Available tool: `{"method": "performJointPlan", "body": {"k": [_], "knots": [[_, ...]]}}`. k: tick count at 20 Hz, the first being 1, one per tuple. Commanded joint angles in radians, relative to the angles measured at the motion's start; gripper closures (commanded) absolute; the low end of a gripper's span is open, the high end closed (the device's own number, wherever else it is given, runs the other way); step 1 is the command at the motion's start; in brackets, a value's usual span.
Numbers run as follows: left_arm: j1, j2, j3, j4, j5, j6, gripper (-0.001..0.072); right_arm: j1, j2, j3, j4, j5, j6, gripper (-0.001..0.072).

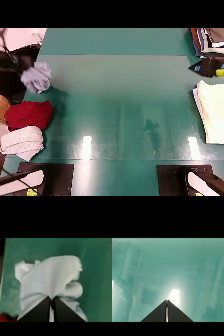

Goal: Fold the shirts.

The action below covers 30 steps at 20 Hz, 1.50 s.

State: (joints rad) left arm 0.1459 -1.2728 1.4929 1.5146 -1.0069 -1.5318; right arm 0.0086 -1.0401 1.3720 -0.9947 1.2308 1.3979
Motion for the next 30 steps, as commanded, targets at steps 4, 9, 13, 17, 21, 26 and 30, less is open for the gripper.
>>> {"method": "performJointPlan", "body": {"k": [4, 9, 13, 17, 21, 26, 30], "knots": [[-0.330, 0.224, 0.250, -0.002, -0.184, 0.065, 0.0687, 0.000, 0.001, 0.219, -0.002, -0.032, -0.001, 0.0701], [-0.682, 0.108, 0.200, -0.004, -0.241, 0.026, 0.0685, 0.000, 0.001, 0.293, -0.002, -0.023, -0.001, 0.0701], [-0.870, -0.100, 0.183, -0.096, -0.205, 0.020, 0.0169, 0.000, 0.002, 0.307, -0.001, 0.006, -0.001, 0.0701], [-0.810, -0.186, 0.182, -0.075, -0.190, 0.012, 0.0154, 0.000, 0.002, 0.307, -0.001, 0.046, -0.001, 0.0701], [-0.638, -0.240, 0.117, -0.158, -0.180, 0.013, 0.0154, 0.000, 0.002, 0.307, -0.001, 0.074, -0.001, 0.0701], [-0.480, -0.436, 0.064, -0.388, -0.117, 0.035, 0.0154, 0.001, 0.002, 0.294, 0.000, 0.099, -0.001, 0.0701], [-0.453, -0.537, 0.064, -0.519, -0.072, 0.059, 0.0154, 0.017, 0.002, 0.246, 0.001, 0.104, 0.000, 0.0701]]}}
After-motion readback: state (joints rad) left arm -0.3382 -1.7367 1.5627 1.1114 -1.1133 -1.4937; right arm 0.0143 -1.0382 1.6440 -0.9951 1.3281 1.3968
